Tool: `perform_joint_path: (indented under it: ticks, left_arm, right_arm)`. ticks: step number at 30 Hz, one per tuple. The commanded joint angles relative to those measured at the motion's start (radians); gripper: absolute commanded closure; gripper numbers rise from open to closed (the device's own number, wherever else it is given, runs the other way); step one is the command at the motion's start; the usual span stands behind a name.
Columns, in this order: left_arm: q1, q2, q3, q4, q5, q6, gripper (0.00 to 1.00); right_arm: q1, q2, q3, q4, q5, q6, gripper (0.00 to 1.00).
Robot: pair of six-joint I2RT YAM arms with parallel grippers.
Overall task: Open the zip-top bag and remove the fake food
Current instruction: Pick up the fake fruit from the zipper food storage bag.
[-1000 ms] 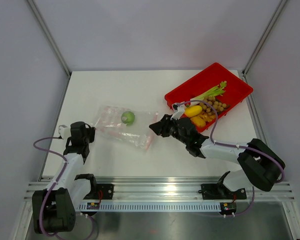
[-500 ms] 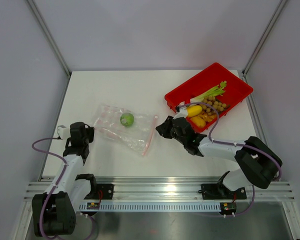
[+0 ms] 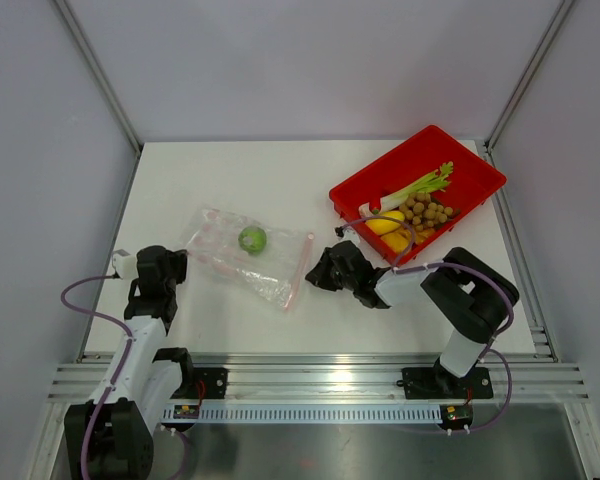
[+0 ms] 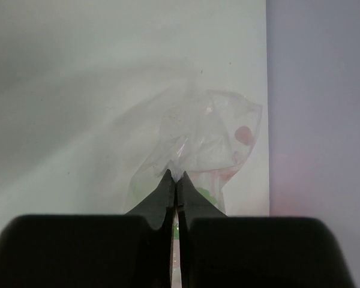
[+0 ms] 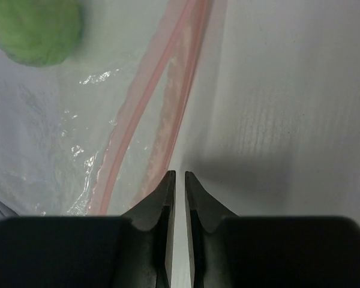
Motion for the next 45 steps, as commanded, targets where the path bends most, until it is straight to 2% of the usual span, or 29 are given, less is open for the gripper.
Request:
perform_joint_path:
  ticks: [1,15,23,27,33,36,37,39,45]
  left_arm:
    - [0.003,-0.003,0.0,0.037,0.019,-0.011,1.0]
    - [-0.003,-0.034,0.019,0.067,0.091,0.012,1.0]
    - [-0.021,-0.144,0.06,0.037,0.108,0.032,1.0]
    - [-0.023,-0.151,0.106,-0.005,0.148,0.04,1.0]
    - [-0.023,-0.203,0.147,-0.044,0.175,0.043,1.0]
    - [-0.023,-0.223,0.167,-0.078,0.177,0.052,1.0]
    - [-0.023,-0.223,0.169,-0.091,0.177,0.053,1.0]
    - [-0.023,-0.227,0.16,-0.101,0.194,0.047,1.0]
    - [-0.023,-0.218,0.164,-0.084,0.267,0.038,1.0]
  right_arm:
    - [0.004,0.01,0.042,0.117,-0.037,0.014,0.82]
    - [0.006,0.104,0.085,0.273,-0.16,0.01,0.73]
    - [0.006,0.125,0.103,0.307,-0.195,-0.006,0.44]
    - [0.006,0.15,0.12,0.338,-0.233,-0.006,0.4]
    - [0.006,0.171,0.141,0.322,-0.214,-0.018,0.37]
    - [0.009,0.174,0.166,0.278,-0.212,-0.045,0.33]
    - [0.009,0.173,0.164,0.267,-0.194,-0.058,0.27]
    - [0.012,0.17,0.164,0.267,-0.18,-0.075,0.23]
    - [0.023,0.208,0.218,0.255,-0.215,-0.116,0.19]
